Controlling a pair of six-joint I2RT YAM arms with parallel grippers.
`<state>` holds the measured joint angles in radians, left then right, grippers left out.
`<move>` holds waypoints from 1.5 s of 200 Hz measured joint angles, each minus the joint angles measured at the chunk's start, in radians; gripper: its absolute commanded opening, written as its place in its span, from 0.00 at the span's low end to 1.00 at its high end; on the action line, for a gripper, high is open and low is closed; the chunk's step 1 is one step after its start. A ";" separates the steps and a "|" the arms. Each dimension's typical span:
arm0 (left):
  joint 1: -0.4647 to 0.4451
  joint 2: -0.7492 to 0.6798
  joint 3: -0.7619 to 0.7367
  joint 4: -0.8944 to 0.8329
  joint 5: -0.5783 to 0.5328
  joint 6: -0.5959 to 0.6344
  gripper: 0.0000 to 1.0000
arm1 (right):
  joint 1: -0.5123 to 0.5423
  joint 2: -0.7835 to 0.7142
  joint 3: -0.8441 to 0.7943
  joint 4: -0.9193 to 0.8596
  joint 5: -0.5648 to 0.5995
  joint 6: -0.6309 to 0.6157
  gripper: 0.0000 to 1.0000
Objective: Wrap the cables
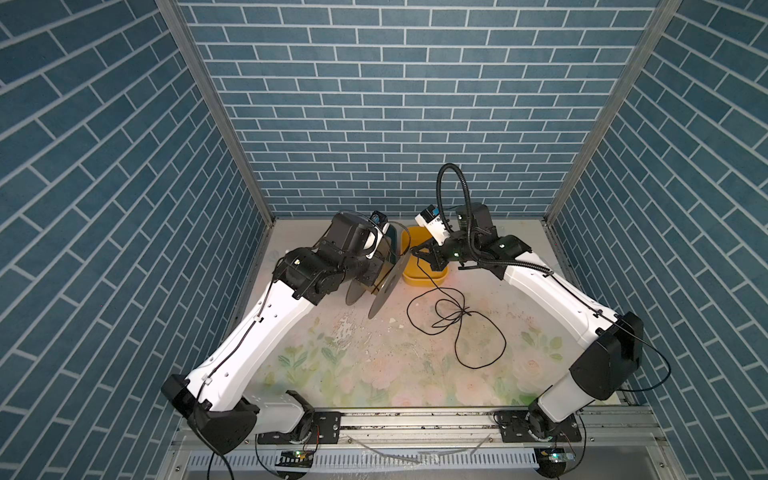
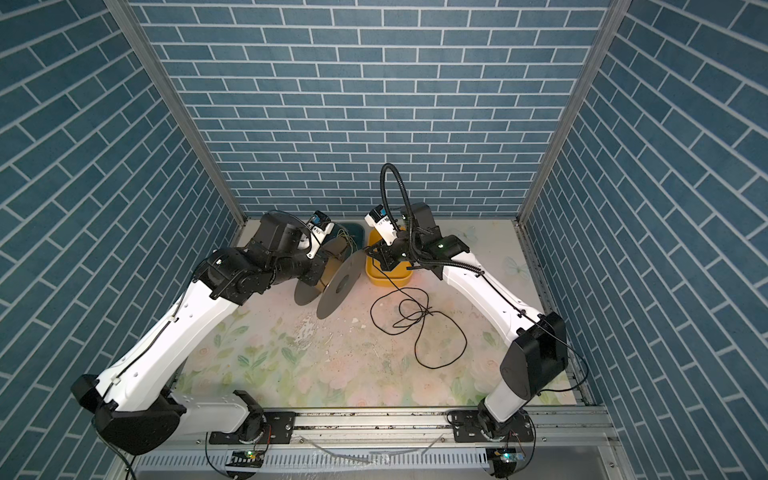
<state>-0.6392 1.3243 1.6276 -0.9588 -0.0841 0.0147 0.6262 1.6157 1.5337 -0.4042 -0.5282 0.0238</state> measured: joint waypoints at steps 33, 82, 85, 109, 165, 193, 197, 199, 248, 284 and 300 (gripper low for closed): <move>0.006 -0.001 0.068 -0.102 0.039 0.001 0.00 | -0.044 0.002 -0.082 0.095 0.002 0.036 0.39; 0.013 0.006 0.148 -0.189 0.071 0.002 0.00 | -0.069 -0.035 -0.214 0.164 0.032 0.058 0.61; 0.014 0.007 0.152 -0.192 0.075 0.002 0.00 | -0.069 -0.042 -0.218 0.167 0.031 0.055 0.66; 0.038 0.019 0.180 -0.208 0.111 0.005 0.00 | -0.068 -0.116 -0.266 0.208 0.035 0.054 0.99; 0.108 0.064 0.271 -0.270 0.208 0.004 0.00 | -0.068 -0.269 -0.406 0.280 0.081 0.037 0.99; 0.116 0.073 0.319 -0.295 0.263 0.000 0.00 | -0.068 -0.327 -0.469 0.298 0.097 0.030 0.93; 0.117 0.076 0.328 -0.300 0.268 0.000 0.00 | -0.068 -0.334 -0.479 0.303 0.099 0.031 0.93; 0.117 0.077 0.333 -0.303 0.271 0.000 0.00 | -0.068 -0.339 -0.484 0.305 0.099 0.032 0.93; 0.157 0.097 0.417 -0.333 0.320 -0.001 0.00 | -0.068 -0.437 -0.605 0.359 0.146 0.058 0.91; 0.195 0.105 0.444 -0.350 0.365 -0.008 0.00 | -0.068 -0.451 -0.675 0.398 0.150 0.058 0.90; 0.197 0.109 0.449 -0.353 0.379 -0.014 0.00 | -0.068 -0.448 -0.703 0.404 0.151 0.055 0.89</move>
<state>-0.4419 1.4330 2.0766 -1.3121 0.2951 0.0010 0.5583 1.1679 0.8303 0.0002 -0.3775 0.0792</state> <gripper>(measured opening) 0.090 0.899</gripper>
